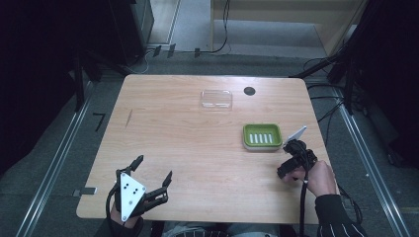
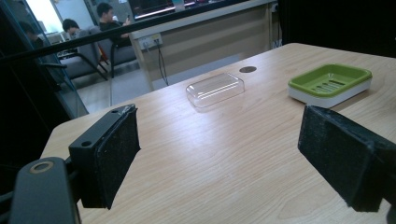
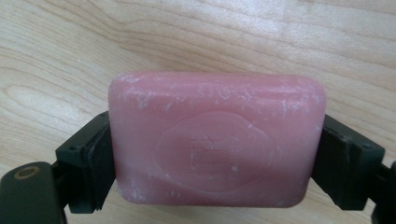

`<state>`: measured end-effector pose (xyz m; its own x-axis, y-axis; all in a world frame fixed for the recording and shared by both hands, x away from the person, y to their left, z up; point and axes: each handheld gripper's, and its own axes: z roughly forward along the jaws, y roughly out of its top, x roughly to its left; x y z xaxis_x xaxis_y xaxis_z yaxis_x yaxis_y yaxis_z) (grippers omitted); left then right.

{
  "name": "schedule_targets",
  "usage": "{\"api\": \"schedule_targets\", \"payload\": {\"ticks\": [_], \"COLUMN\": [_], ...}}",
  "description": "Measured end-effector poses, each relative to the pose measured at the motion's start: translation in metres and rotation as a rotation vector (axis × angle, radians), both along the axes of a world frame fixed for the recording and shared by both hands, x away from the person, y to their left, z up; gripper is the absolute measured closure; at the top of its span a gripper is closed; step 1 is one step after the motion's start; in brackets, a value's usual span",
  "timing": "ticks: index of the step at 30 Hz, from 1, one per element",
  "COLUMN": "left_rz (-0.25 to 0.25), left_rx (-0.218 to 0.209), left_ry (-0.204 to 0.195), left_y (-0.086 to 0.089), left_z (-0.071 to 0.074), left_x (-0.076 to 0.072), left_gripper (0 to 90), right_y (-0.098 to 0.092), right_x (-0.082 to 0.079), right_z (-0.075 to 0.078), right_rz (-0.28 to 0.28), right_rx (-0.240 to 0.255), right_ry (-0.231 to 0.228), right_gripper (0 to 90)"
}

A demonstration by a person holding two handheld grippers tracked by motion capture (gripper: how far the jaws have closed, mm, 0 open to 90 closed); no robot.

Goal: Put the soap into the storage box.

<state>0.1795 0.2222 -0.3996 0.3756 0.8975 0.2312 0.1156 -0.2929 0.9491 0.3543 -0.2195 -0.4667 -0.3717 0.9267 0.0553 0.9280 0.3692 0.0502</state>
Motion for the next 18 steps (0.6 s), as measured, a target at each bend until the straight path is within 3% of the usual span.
{"api": "schedule_targets", "payload": {"ticks": [18], "left_rz": [0.0], "left_rx": [-0.001], "left_ry": [0.001], "left_y": [0.0], "left_z": [0.0], "left_x": [0.0], "left_gripper": [12.9], "right_y": [-0.002], "right_x": [0.003], "right_z": [0.014], "right_rz": [0.0], "right_rx": [0.002], "right_ry": [-0.018], "right_gripper": [13.1]}}
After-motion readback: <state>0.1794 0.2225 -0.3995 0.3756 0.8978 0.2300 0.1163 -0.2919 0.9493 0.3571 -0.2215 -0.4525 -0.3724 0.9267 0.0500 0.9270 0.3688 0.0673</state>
